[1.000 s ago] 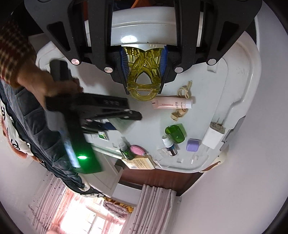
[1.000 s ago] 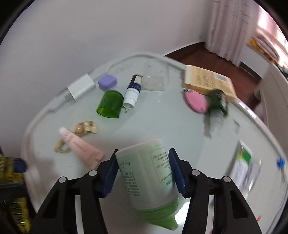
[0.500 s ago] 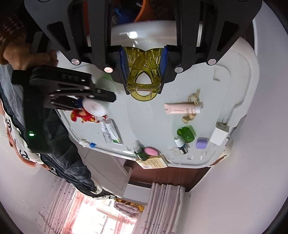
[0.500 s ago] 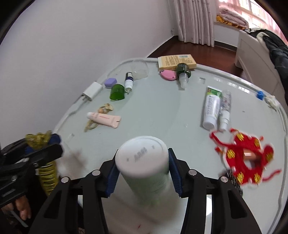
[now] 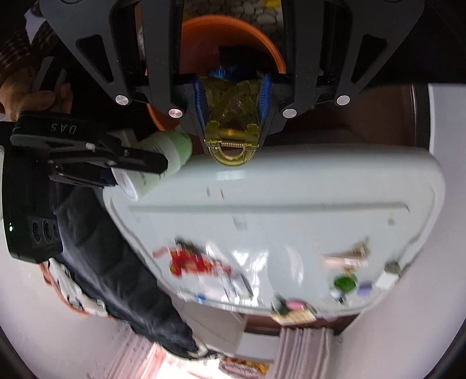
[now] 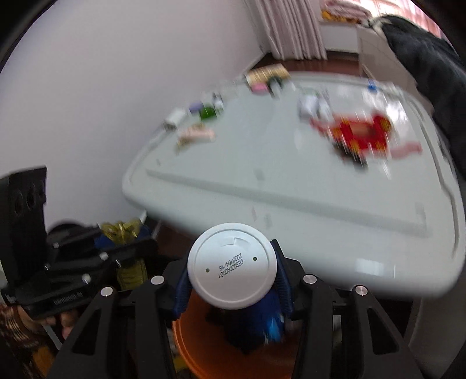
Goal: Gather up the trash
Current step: 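Carry both tools to the orange bin and open them to drop clip and bottle, then close the right tool on the red knitted ornament with gold decorations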
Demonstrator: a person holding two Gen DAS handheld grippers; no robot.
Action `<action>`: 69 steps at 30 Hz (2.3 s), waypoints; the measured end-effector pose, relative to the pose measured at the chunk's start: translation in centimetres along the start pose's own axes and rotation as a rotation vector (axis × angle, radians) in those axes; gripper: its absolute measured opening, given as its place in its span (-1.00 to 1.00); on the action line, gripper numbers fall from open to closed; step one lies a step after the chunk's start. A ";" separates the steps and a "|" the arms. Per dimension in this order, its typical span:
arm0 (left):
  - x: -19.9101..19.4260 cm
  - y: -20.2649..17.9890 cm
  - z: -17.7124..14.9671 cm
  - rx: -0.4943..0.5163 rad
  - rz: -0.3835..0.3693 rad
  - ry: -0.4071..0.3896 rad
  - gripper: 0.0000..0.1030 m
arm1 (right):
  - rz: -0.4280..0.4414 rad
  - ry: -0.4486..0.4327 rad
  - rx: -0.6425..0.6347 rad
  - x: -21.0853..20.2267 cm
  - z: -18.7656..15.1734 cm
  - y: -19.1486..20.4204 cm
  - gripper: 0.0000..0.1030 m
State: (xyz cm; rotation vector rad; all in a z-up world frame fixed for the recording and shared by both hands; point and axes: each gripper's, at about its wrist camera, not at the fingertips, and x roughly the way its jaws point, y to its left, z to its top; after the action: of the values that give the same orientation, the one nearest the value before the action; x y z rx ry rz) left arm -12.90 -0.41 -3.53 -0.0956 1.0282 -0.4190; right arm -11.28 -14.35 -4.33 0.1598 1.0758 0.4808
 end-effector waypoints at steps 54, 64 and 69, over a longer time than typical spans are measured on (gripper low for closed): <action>5.3 -0.7 12.3 -0.021 0.218 -0.127 0.24 | -0.326 -0.088 -0.050 0.6 14.5 -10.8 0.86; 6.6 -0.3 12.4 -0.043 0.173 -0.083 0.24 | -0.376 0.017 -0.124 9.0 17.6 -12.0 0.86; 6.5 0.0 12.3 -0.048 0.172 -0.084 0.24 | -0.395 0.026 -0.111 9.9 17.8 -13.0 0.92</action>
State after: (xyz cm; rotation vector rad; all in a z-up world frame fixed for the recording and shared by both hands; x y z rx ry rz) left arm 0.37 -4.29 -2.38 -0.0667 0.9550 -0.2318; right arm 11.92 -19.51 -8.49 -0.1565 1.0711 0.1857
